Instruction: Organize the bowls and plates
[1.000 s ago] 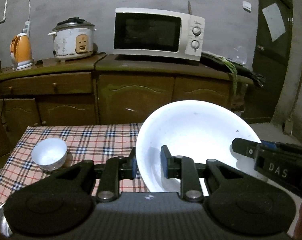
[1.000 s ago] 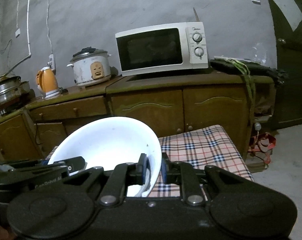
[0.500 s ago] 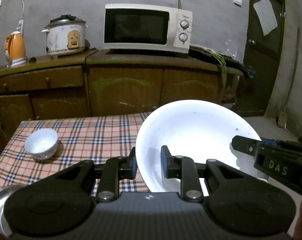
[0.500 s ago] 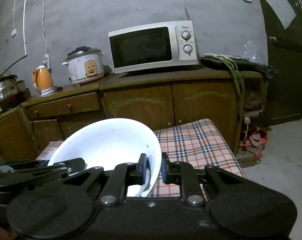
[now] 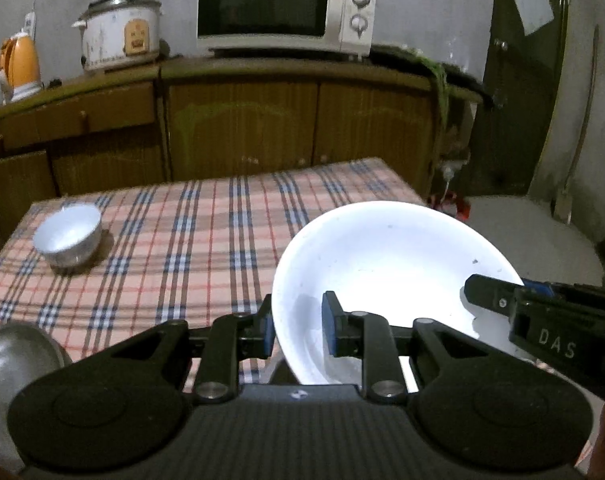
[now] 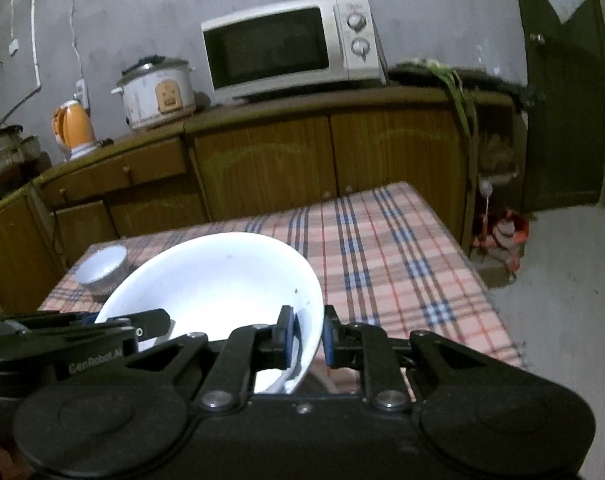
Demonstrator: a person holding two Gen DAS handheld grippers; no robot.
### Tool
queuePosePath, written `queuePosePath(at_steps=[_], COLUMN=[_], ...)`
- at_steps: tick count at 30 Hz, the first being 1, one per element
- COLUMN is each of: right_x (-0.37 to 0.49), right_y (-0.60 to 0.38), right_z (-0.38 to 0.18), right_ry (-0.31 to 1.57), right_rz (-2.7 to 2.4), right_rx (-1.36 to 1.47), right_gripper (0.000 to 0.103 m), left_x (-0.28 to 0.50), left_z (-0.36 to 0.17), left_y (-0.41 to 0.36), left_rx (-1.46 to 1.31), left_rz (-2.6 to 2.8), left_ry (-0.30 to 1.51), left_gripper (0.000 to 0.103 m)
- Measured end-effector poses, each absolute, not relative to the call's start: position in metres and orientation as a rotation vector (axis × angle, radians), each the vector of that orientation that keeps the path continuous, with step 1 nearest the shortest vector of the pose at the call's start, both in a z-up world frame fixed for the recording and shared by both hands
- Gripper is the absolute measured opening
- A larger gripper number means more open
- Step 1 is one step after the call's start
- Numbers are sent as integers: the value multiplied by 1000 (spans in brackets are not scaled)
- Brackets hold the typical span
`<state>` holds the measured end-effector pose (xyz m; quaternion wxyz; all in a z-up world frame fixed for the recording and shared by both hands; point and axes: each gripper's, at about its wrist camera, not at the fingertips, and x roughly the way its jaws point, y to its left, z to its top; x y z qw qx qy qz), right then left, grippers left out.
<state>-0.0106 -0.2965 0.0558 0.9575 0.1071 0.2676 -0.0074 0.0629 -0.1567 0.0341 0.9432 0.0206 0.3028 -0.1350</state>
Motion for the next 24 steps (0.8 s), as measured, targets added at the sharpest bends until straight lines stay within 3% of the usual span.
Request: queuePosePath(at_steps=[11,24], right_x=[-9,-2], right_y=[-288,-286], right_z=[-10,-38], right_ry=[675,700], right_rz=[-11,-4], right_rx=[246,244], right_gripper=[20,22], left_x=[66,71], left_z=[-22,-43], left_y=[-149,-151], left_rx=[78,108], left_rz=[-269,-255], left_ry=[742,736], left_gripper=[25,25])
